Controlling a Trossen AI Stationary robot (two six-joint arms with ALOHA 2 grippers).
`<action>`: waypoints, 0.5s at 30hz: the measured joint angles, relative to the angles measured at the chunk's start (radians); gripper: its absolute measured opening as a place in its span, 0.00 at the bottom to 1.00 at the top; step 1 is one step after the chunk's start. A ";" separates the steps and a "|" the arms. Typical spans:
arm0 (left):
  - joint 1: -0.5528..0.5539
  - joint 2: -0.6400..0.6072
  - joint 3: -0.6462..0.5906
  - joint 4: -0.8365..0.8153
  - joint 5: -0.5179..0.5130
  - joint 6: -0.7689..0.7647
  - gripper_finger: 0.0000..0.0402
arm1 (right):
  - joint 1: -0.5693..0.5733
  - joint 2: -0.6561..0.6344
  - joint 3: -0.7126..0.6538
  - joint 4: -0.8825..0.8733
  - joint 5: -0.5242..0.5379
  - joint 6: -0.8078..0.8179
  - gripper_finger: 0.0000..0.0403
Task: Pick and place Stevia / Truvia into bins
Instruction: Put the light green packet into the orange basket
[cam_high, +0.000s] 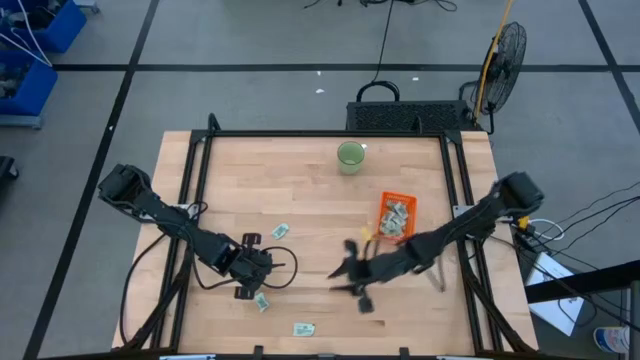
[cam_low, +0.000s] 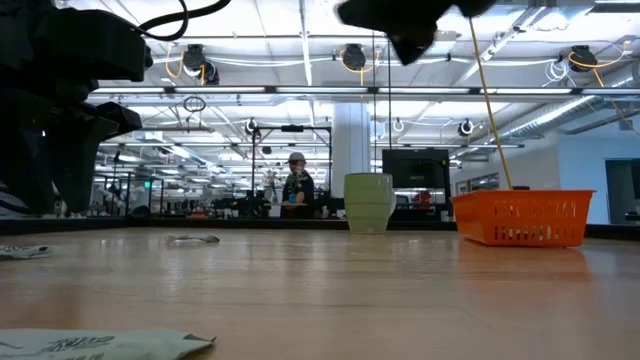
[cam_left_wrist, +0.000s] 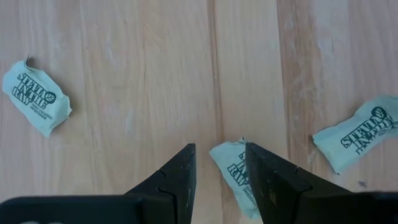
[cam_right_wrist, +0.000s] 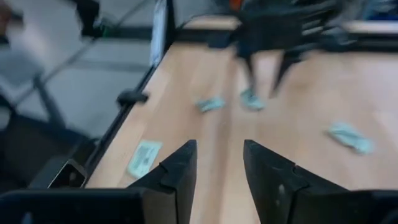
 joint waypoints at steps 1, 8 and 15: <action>0.000 0.000 0.000 0.001 0.000 -0.004 0.36 | 0.003 0.047 0.054 -0.037 -0.025 -0.007 0.32; 0.000 0.000 0.000 0.032 0.000 -0.003 0.36 | 0.002 0.330 0.320 -0.096 -0.188 -0.032 0.32; 0.000 0.000 0.000 0.046 0.000 -0.005 0.36 | 0.004 0.502 0.437 -0.074 -0.232 -0.024 0.32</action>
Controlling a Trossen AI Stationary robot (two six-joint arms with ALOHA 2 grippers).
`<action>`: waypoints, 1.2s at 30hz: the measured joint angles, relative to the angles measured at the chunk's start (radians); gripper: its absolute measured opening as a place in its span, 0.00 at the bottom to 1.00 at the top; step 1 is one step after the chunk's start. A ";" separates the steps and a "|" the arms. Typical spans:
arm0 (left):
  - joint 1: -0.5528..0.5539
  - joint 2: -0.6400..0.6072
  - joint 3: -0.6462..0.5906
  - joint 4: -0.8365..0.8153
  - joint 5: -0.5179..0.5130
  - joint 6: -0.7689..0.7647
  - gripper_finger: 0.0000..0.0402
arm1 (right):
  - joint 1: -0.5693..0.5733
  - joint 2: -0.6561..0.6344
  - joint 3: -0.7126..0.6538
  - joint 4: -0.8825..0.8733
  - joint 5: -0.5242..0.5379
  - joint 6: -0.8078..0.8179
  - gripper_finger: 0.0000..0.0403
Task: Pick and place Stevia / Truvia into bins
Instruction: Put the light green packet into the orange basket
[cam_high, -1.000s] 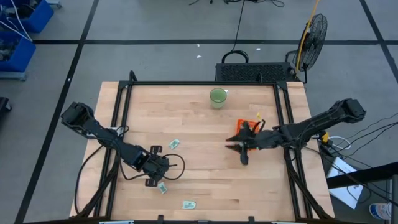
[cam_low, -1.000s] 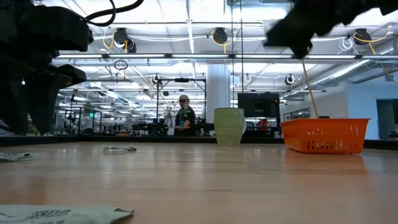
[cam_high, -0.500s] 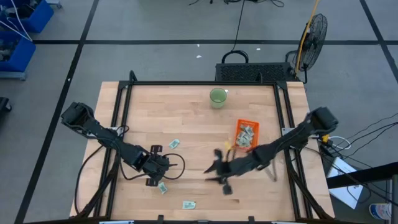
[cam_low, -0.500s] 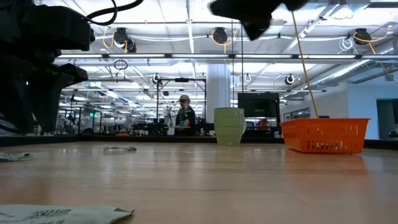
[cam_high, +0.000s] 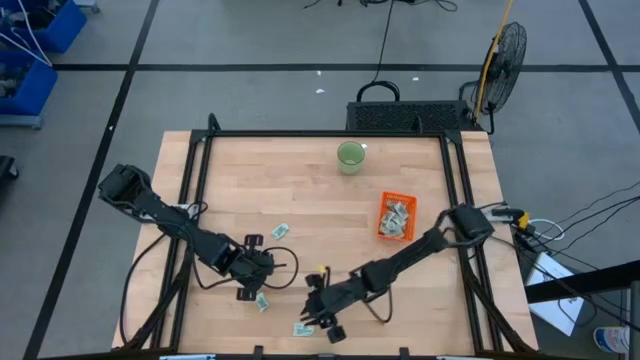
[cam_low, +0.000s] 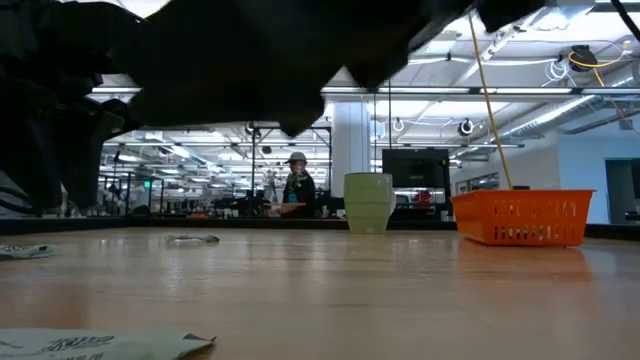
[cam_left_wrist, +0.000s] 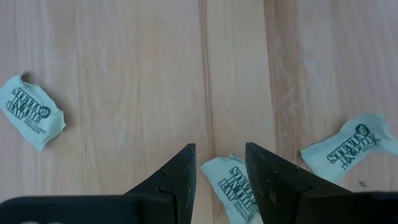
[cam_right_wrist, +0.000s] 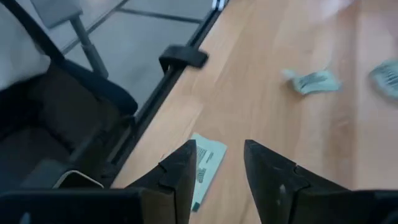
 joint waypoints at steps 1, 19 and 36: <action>0.000 0.000 0.000 0.000 0.000 -0.003 0.36 | 0.001 0.021 0.012 0.003 -0.001 0.001 0.32; -0.001 0.000 0.000 0.001 0.002 -0.022 0.36 | 0.043 0.157 0.057 -0.062 0.097 0.033 0.32; -0.001 0.000 0.000 0.000 0.005 -0.019 0.36 | 0.035 0.154 0.053 -0.168 0.063 0.051 0.06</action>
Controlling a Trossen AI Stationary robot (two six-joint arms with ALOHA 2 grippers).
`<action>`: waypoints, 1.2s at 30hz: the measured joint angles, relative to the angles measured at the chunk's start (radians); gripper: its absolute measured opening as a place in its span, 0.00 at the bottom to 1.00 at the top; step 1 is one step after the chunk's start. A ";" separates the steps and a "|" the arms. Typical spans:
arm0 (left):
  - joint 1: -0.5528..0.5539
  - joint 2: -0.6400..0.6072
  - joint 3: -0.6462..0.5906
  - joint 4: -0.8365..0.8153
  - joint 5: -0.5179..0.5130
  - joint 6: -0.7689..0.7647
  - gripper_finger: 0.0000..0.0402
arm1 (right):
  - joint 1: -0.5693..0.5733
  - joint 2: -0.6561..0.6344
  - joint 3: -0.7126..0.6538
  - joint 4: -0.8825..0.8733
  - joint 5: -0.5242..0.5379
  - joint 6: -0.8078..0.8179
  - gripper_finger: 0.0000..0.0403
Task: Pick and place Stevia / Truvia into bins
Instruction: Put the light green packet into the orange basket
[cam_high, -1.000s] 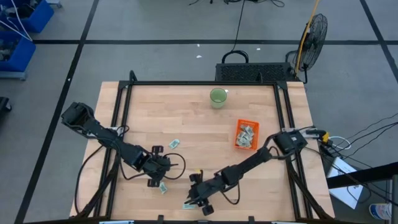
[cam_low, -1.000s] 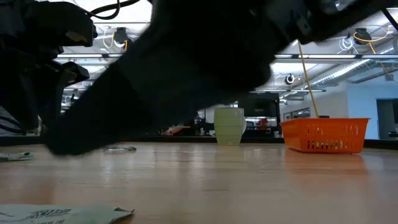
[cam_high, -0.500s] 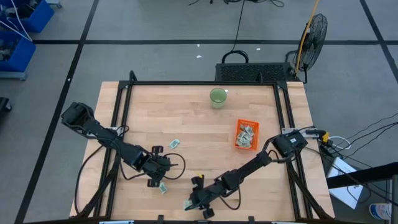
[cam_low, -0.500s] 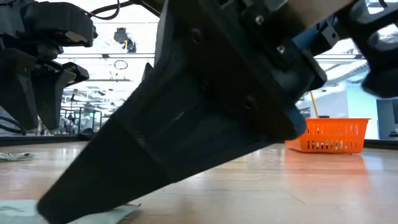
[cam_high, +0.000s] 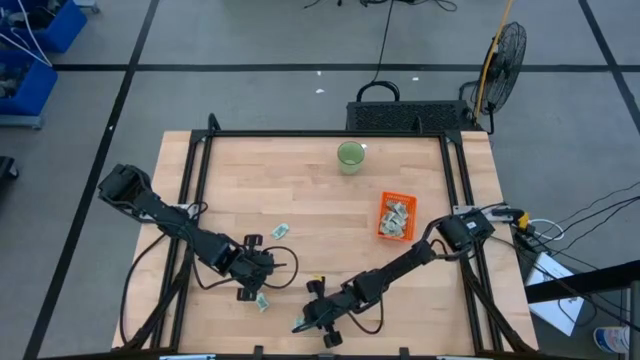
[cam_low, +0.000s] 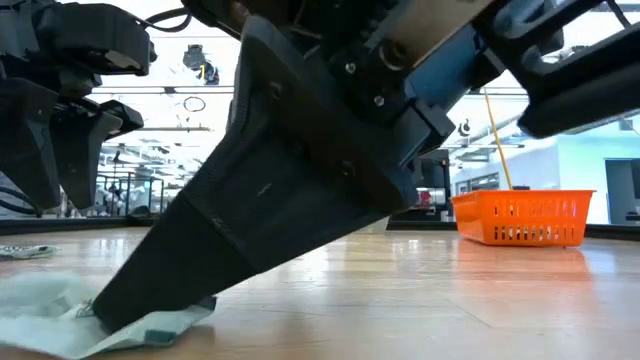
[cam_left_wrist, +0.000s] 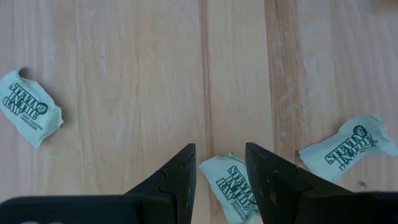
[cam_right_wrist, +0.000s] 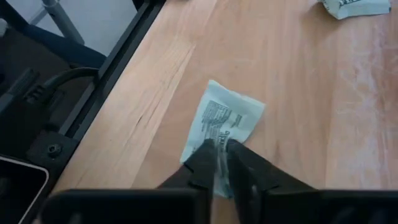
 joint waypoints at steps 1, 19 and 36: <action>0.000 0.000 0.000 0.000 0.000 0.000 0.36 | 0.000 -0.002 0.000 0.000 0.000 0.000 0.03; 0.000 0.000 0.000 -0.001 -0.001 0.002 0.36 | -0.009 -0.475 -0.006 -1.097 0.492 0.291 0.01; 0.001 0.000 0.000 0.002 -0.086 -0.087 0.36 | -0.144 -0.945 -0.601 -1.033 0.616 0.829 0.01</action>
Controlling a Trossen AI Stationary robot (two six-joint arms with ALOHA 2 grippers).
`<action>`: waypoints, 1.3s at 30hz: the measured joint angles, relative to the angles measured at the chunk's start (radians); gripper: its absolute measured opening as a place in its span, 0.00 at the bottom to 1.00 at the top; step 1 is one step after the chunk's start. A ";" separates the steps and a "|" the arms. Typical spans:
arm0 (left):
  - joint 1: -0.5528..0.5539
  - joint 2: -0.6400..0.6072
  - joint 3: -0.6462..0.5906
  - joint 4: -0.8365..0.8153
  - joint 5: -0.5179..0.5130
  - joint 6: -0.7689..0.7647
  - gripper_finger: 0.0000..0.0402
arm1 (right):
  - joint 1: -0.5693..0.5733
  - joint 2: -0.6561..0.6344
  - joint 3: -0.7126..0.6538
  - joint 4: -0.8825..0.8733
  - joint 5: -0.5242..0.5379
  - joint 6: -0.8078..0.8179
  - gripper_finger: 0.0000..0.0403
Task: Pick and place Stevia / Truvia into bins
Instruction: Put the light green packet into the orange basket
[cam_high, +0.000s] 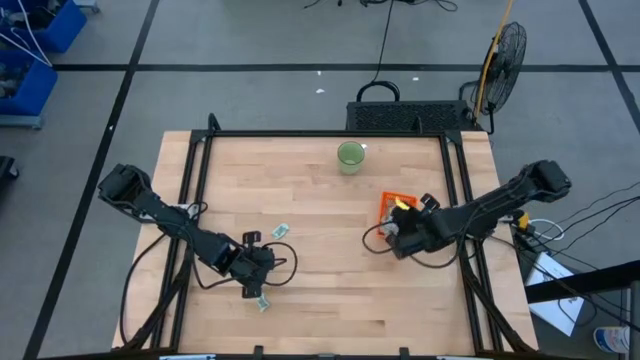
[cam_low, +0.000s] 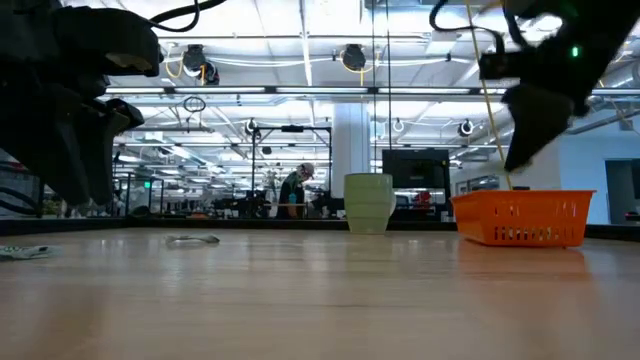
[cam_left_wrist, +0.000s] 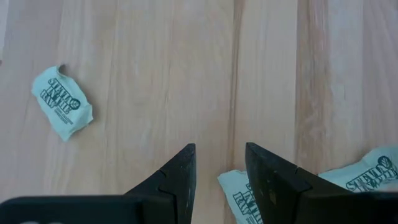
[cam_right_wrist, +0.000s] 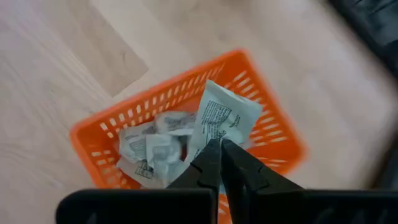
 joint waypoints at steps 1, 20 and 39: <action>0.000 0.000 0.000 0.000 0.000 -0.003 0.36 | -0.012 -0.013 -0.045 0.068 -0.008 -0.017 0.01; 0.065 0.000 0.000 0.000 -0.071 -0.118 0.36 | -0.175 -0.063 -0.228 0.387 -0.073 -0.272 0.14; 0.321 0.007 0.000 0.012 -0.207 -0.034 0.36 | -0.192 -0.201 -0.227 1.093 -0.045 -0.536 0.21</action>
